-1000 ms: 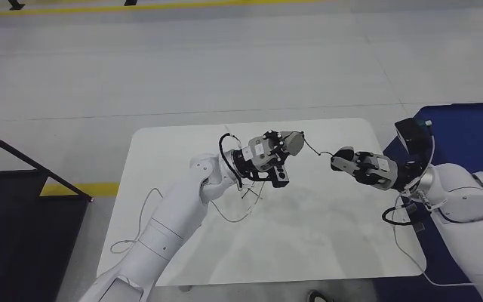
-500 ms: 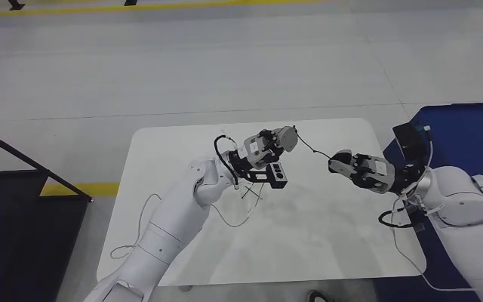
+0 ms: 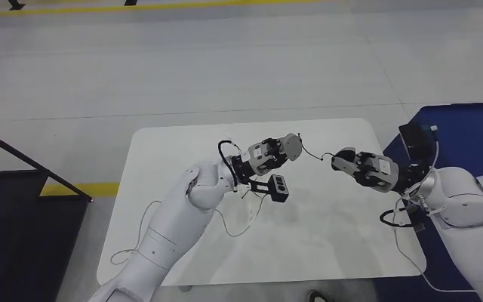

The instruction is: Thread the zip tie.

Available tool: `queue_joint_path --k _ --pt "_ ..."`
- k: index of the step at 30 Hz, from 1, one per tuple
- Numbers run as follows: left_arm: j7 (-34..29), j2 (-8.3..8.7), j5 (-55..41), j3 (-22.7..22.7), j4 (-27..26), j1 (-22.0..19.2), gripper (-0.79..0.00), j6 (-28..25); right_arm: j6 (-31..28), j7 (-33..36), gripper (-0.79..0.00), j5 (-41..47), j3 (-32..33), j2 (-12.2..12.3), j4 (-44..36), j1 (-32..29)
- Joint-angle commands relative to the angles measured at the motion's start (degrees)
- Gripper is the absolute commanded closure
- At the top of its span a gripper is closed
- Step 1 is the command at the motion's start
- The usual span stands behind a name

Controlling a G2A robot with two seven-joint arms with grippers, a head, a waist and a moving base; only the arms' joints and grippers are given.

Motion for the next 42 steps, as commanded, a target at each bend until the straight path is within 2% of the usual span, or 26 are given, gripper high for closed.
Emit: queue_joint_path --k 1,7,16,42 --pt "0.1 0.04 -1.1 -0.1 -1.4 0.5 0.000 1.7 0.2 -0.1 0.000 -0.2 0.0 0.0 0.0 0.0" --pt "-2.1 -0.06 2.2 -0.6 -3.4 1.5 0.000 2.9 0.3 -0.3 0.000 -1.0 -0.9 -0.2 -0.5 -0.3" --pt "-13.0 0.00 12.8 -5.6 -4.8 1.9 0.000 2.5 1.1 0.3 0.000 -0.6 -1.2 -0.2 -0.5 -0.4" --pt "-13.0 0.00 12.8 -5.6 -4.8 1.9 0.000 2.5 1.1 0.3 0.000 -0.6 -1.2 -0.2 -0.5 -0.4"
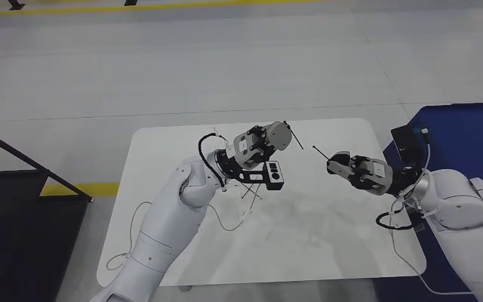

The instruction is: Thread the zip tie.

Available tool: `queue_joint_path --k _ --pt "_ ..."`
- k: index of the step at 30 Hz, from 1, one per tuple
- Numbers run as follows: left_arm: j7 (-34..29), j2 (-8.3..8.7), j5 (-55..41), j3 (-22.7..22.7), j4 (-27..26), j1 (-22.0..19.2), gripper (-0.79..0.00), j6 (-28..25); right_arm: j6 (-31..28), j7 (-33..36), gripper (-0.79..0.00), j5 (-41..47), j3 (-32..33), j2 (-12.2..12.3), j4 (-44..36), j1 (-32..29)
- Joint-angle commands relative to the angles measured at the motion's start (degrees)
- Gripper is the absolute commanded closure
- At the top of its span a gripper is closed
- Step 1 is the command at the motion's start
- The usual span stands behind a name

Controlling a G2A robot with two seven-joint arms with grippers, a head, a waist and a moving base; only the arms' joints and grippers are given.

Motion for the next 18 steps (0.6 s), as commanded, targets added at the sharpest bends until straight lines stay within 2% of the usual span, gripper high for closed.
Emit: queue_joint_path --k 1,9,12,13,15,18 --pt "0.0 0.00 0.0 0.0 0.0 0.0 0.000 0.0 0.0 0.0 0.000 0.0 0.0 0.0 0.0 0.0" --pt "-0.2 -0.01 -0.3 0.0 -0.6 0.3 0.000 0.1 0.6 0.2 0.000 0.8 -0.5 0.0 -0.5 -0.4" --pt "1.4 0.44 -2.2 -0.5 -1.6 0.7 0.000 5.4 1.9 8.0 0.000 7.8 -1.3 0.7 -0.3 1.0" --pt "2.0 0.71 -3.0 -1.0 -2.2 0.7 0.000 5.4 3.3 11.3 0.000 11.2 -1.4 1.0 0.7 2.1" --pt "3.6 1.39 -6.7 -0.9 -4.0 1.1 0.000 5.4 6.9 20.0 0.000 19.2 -1.9 1.6 2.1 4.9" --pt "9.0 3.06 -11.7 -0.2 -7.4 0.8 0.000 5.4 16.2 30.7 0.000 28.1 -3.1 2.6 3.5 9.6"
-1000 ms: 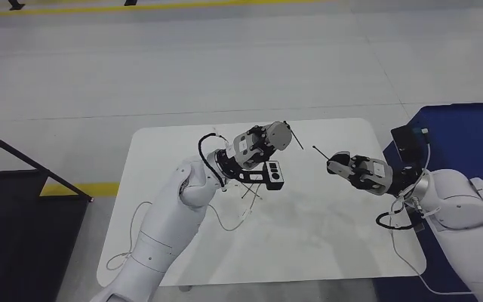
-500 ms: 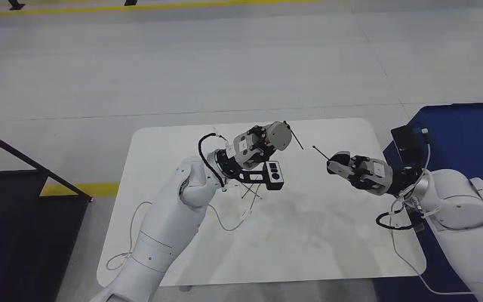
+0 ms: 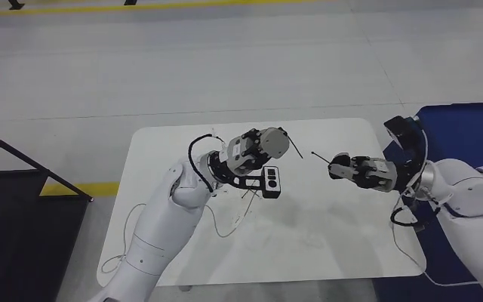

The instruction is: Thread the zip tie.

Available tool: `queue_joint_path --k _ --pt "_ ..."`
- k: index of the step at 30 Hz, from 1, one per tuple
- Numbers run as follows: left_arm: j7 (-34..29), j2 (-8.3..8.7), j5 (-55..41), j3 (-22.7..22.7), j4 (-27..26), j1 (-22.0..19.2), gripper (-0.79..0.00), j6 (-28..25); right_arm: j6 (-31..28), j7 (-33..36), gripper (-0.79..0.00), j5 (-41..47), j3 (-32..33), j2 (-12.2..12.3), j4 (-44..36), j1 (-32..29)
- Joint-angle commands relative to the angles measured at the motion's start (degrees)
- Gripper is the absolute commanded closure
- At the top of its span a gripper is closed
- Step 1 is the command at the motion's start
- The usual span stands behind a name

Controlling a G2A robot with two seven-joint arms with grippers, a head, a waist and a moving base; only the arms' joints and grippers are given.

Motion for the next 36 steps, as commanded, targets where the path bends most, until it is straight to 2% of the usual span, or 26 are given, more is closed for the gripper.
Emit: queue_joint_path --k 1,4,5,14,18,23,27,30,36 --pt "3.8 1.24 -3.3 0.5 -2.1 -0.3 0.000 0.0 7.9 8.2 0.000 6.5 -1.4 0.5 1.1 3.1" --pt "8.0 2.99 -8.2 2.4 -4.4 -1.4 0.000 0.0 18.7 19.0 0.000 13.4 -4.4 0.9 3.3 7.8" --pt "9.1 3.65 -8.6 1.8 -4.4 -2.0 0.000 0.0 20.6 21.0 0.000 14.3 -5.1 0.9 4.0 9.6" --pt "9.3 3.84 -8.5 1.9 -4.5 -1.7 0.000 -0.1 20.9 20.7 0.000 15.4 -5.5 0.8 4.5 10.4" --pt "11.8 4.31 -14.0 4.3 -5.8 -2.0 0.000 0.0 32.4 22.9 0.000 26.4 -9.2 0.5 5.4 10.6" --pt "16.7 5.99 -24.9 6.2 -7.2 -3.8 0.000 0.0 45.5 22.9 0.000 39.6 -16.2 1.1 5.9 14.0" --pt "19.8 6.97 -30.4 6.8 -8.2 -4.9 0.000 0.0 55.1 22.9 0.000 45.4 -21.9 2.0 7.3 16.2" --pt "18.3 7.19 -30.4 6.3 -7.7 -4.9 0.000 0.0 55.1 22.9 0.000 49.1 -26.6 2.6 8.2 17.8" --pt "18.3 7.19 -30.4 6.3 -7.7 -4.9 0.000 0.0 55.1 22.9 0.000 49.1 -26.6 2.6 8.2 17.8"
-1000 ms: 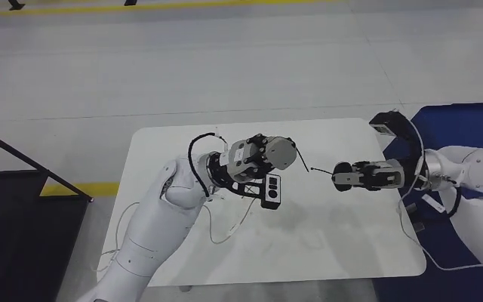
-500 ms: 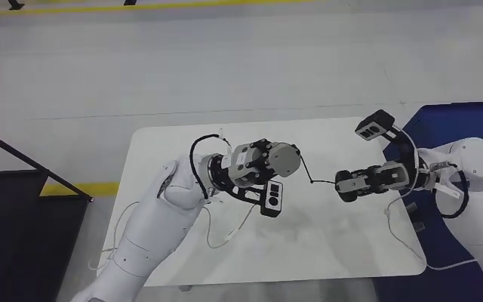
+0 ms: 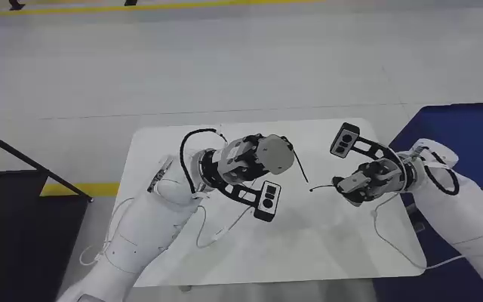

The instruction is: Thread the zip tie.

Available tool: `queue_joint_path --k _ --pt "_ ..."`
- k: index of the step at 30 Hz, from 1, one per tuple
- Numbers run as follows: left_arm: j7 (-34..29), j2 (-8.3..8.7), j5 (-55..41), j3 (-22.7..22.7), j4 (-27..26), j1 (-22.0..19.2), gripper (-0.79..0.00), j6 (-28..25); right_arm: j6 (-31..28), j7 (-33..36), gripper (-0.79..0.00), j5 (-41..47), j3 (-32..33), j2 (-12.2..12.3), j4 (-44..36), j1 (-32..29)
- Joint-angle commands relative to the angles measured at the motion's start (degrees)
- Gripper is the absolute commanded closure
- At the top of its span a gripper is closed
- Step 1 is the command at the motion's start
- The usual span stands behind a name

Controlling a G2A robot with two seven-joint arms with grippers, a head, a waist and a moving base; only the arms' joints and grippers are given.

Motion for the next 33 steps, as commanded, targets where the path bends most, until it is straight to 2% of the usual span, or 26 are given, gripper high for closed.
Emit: queue_joint_path --k 1,7,12,17,22,27,33 --pt "0.0 0.00 0.0 0.0 0.0 0.0 0.000 0.0 0.0 0.0 0.000 0.0 0.0 0.0 0.0 0.0" --pt "-4.5 -0.46 0.0 0.2 -2.4 2.1 0.000 0.0 3.3 -3.3 0.000 9.7 -2.9 0.1 -4.3 -2.9" --pt "-10.7 -1.08 0.0 2.6 -3.1 2.9 0.000 0.0 6.4 -6.3 0.000 20.6 -5.7 1.5 -7.7 -3.0" --pt "-12.2 -1.35 0.0 5.8 -2.6 2.3 0.000 0.0 8.5 -8.4 0.000 26.7 -8.7 2.9 -10.1 -2.3" --pt "-14.0 -1.52 0.0 7.1 -2.1 1.5 0.000 0.0 8.9 -8.8 0.000 28.8 -10.9 4.0 -10.6 -1.1" --pt "-18.5 -1.52 0.0 7.0 -2.7 1.4 0.000 0.0 9.7 -9.6 0.000 31.3 -13.4 4.8 -11.2 0.1" --pt "-21.2 -1.42 0.0 7.6 -2.9 1.6 0.000 0.0 10.6 -10.5 0.000 33.7 -14.8 5.1 -11.7 0.9"
